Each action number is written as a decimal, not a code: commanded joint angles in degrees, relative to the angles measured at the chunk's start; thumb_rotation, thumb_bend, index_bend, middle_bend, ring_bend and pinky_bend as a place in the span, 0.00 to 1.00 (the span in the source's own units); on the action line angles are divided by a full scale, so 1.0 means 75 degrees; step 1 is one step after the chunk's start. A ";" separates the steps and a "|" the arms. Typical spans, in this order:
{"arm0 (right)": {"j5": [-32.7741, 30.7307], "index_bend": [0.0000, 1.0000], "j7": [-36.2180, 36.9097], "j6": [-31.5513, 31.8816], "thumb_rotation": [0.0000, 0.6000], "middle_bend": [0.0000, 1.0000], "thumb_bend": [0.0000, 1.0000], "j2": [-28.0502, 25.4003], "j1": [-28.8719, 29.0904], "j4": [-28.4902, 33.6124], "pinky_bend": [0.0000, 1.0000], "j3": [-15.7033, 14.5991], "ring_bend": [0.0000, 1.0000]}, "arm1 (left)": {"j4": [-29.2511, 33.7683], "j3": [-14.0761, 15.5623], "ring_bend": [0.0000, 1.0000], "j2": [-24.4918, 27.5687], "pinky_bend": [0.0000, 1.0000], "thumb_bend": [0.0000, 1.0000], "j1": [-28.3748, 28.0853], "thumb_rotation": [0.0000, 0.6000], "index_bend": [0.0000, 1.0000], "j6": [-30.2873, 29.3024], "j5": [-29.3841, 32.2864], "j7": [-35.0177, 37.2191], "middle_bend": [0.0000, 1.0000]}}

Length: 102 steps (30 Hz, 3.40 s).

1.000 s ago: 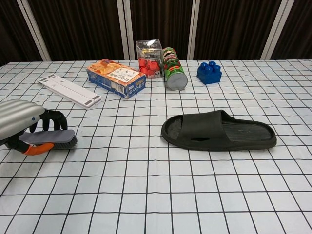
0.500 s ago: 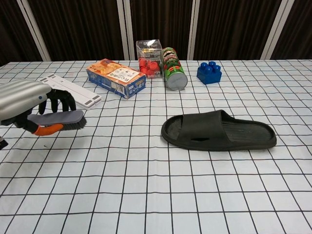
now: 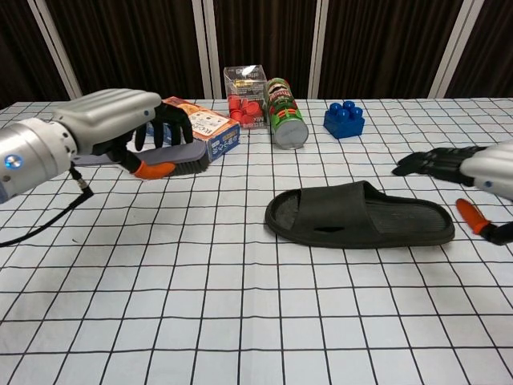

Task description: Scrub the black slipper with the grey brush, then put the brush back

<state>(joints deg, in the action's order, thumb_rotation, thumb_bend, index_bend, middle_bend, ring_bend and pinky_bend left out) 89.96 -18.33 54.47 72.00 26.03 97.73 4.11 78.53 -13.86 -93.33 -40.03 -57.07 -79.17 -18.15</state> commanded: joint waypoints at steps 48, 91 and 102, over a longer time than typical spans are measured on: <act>-0.1248 0.00 -0.1126 -0.1032 1.00 0.04 0.87 0.1413 0.1484 -0.0048 0.19 -0.0279 0.04 | -0.2149 -0.1275 0.51 -0.2788 0.50 0.67 -0.3019 1.00 0.43 0.1478 0.1979 -0.0601 0.64; -0.1623 0.00 -0.1492 -0.0737 1.00 0.04 0.87 0.1535 0.1721 -0.0190 0.17 -0.0429 0.04 | -0.1386 -0.0538 0.51 -0.2089 0.50 0.67 -0.3267 1.00 0.43 0.1307 0.4346 -0.2692 0.64; -0.1655 0.00 -0.1271 -0.0843 1.00 0.04 0.87 0.1646 0.1770 -0.0426 0.17 -0.0523 0.04 | -0.1513 -0.0599 0.51 -0.2203 0.50 0.67 -0.3301 1.00 0.43 0.1223 0.3567 -0.1726 0.64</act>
<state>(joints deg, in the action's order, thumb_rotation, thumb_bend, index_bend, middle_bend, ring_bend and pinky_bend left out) 77.51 -27.87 48.15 84.31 39.29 94.52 0.22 68.18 -18.15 -109.09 -64.67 -47.90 -49.81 -34.01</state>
